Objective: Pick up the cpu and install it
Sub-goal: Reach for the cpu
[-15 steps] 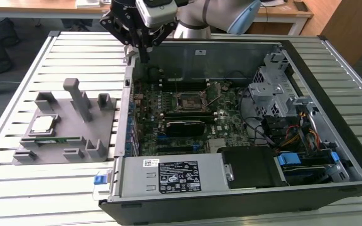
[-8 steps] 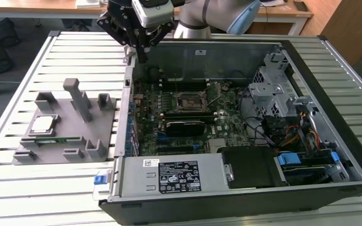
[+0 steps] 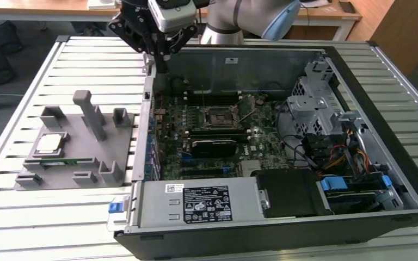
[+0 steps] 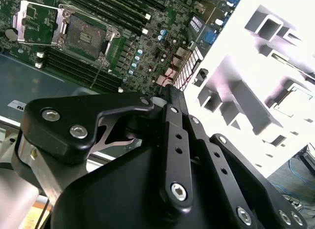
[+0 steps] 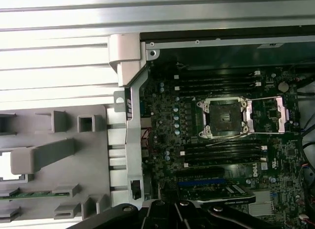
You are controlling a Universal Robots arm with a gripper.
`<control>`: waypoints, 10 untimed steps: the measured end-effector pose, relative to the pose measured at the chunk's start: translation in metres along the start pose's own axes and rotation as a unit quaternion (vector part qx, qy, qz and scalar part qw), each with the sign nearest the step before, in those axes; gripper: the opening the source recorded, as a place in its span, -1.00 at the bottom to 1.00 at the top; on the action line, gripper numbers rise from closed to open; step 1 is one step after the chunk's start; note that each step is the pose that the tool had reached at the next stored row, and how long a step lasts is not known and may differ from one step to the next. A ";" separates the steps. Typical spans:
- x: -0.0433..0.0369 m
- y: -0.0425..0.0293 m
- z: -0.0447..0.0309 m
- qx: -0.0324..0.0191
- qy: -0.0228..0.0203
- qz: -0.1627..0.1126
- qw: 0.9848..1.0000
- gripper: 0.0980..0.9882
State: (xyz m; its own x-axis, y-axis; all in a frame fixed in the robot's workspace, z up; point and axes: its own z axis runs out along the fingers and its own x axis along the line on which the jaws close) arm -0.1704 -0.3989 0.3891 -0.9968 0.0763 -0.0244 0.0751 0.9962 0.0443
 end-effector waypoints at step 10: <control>0.0070 -0.0006 0.0004 0.000 0.000 0.000 1.000 -0.98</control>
State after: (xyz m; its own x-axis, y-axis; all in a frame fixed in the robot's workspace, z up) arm -0.1774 -0.3989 0.3885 -0.9968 0.0762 -0.0245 0.0751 0.9962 0.0445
